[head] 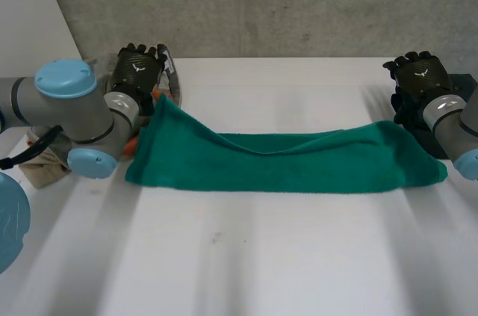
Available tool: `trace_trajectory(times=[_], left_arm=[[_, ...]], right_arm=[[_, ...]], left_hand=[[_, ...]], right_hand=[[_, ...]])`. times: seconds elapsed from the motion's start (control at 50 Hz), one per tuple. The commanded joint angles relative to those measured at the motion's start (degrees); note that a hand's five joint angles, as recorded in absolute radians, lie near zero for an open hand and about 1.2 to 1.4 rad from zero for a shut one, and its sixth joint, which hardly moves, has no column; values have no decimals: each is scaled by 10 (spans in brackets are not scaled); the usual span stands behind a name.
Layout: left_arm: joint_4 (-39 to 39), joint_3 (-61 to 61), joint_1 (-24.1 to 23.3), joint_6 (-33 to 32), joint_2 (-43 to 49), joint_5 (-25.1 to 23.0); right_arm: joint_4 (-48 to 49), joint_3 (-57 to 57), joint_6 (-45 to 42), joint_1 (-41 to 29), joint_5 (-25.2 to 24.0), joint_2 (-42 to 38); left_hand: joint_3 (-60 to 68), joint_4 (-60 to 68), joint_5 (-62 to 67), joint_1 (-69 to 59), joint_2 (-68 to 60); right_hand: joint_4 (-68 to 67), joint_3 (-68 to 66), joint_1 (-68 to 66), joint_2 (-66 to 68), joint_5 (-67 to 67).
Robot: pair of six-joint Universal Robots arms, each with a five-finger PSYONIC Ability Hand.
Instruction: Fold the laundry.
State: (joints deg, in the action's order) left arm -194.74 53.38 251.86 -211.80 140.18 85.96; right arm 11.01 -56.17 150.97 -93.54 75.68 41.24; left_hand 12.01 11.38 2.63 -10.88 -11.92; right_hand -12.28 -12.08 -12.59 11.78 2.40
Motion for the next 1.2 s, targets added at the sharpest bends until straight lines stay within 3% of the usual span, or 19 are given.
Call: trace_trajectory(times=[0.02,0.12,0.2,0.38,0.58,0.7,1.04,1.2], left_arm=[[72,-46,-80,4,-12,-128],[209,-168,-129,1,60,-120],[271,-245,-164,-4,104,-115],[307,-362,-198,-35,185,-70],[378,-457,-214,-91,241,-74],[380,-491,-218,-106,263,-67],[370,-592,-226,-264,340,-72],[375,-605,-229,-306,349,-87]], right_arm=[[1,-6,-15,-28,3,4],[1,-14,-25,-33,4,4],[2,-20,-38,-37,4,4],[8,-29,-60,-40,7,3],[15,-30,-65,-38,12,2],[16,-30,-68,-38,12,2],[18,-48,-102,-50,25,16],[20,-58,-104,-56,25,27]], left_hand=[[-20,-14,-26,9,19],[-20,-14,-26,9,19],[-20,-14,-26,9,19],[-20,-14,-26,9,19],[-20,-14,-26,9,19],[-20,-14,-26,9,19],[-20,-14,-26,9,19],[-20,-14,-26,9,19]], right_hand=[[23,21,26,-18,-24],[23,21,26,-18,-24],[23,21,26,-18,-24],[23,21,26,-18,-24],[23,21,26,-18,-24],[23,21,26,-18,-24],[23,21,26,-18,-24],[23,21,26,-18,-24]])
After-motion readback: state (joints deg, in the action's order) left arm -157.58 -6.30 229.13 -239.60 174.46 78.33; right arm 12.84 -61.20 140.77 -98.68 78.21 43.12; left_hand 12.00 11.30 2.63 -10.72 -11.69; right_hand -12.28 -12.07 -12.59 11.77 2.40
